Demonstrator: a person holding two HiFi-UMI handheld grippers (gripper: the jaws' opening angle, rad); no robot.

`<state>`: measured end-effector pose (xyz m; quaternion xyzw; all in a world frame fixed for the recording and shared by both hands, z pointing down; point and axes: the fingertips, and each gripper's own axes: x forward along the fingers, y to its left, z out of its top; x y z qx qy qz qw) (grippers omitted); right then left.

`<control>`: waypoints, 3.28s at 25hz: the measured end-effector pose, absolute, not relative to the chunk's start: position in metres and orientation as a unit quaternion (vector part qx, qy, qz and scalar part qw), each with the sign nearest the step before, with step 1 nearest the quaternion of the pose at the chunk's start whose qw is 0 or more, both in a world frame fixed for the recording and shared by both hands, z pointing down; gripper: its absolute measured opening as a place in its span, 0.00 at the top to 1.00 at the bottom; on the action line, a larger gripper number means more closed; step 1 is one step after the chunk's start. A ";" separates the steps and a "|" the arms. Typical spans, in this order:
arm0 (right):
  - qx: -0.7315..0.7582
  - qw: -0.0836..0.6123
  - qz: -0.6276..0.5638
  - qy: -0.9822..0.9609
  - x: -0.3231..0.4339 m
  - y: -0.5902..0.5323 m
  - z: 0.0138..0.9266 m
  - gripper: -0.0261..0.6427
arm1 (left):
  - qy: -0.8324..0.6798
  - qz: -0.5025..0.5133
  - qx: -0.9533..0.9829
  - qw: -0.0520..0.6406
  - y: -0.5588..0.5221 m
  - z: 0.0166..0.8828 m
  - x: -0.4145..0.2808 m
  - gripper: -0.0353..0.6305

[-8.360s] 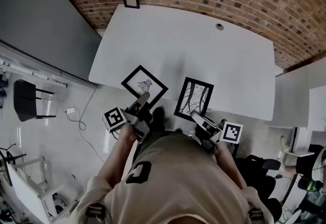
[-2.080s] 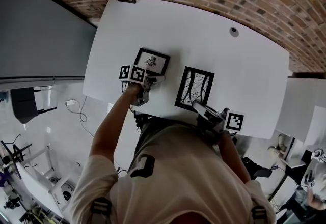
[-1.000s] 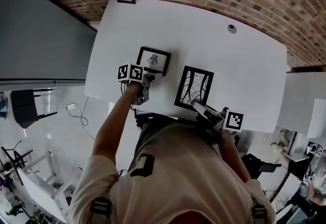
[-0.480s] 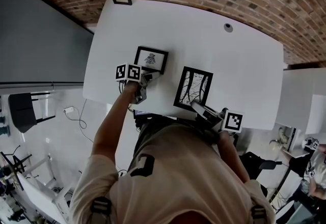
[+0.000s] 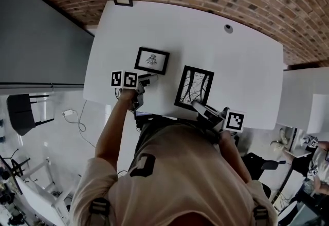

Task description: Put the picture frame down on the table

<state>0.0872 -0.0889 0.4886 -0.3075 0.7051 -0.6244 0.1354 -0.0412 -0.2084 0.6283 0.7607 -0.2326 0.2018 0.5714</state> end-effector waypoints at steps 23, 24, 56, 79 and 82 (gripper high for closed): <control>-0.295 0.132 -0.613 0.721 0.027 -0.076 0.478 0.90 | -0.255 0.177 0.885 0.347 -0.179 0.536 -0.103 0.81; -0.296 0.133 -0.613 0.721 0.024 -0.075 0.478 0.90 | -0.261 0.168 0.886 0.344 -0.179 0.534 -0.107 0.86; -0.325 0.139 -0.602 0.716 -0.006 -0.042 0.478 0.90 | -0.185 0.132 0.925 0.303 -0.142 0.520 -0.106 0.94; -0.323 0.131 -0.548 0.760 0.047 -0.015 0.458 0.90 | -0.206 0.146 0.920 0.299 -0.102 0.507 -0.048 0.94; -0.316 0.147 -0.552 0.757 0.057 -0.008 0.459 0.90 | -0.205 0.146 0.920 0.300 -0.096 0.505 -0.038 0.94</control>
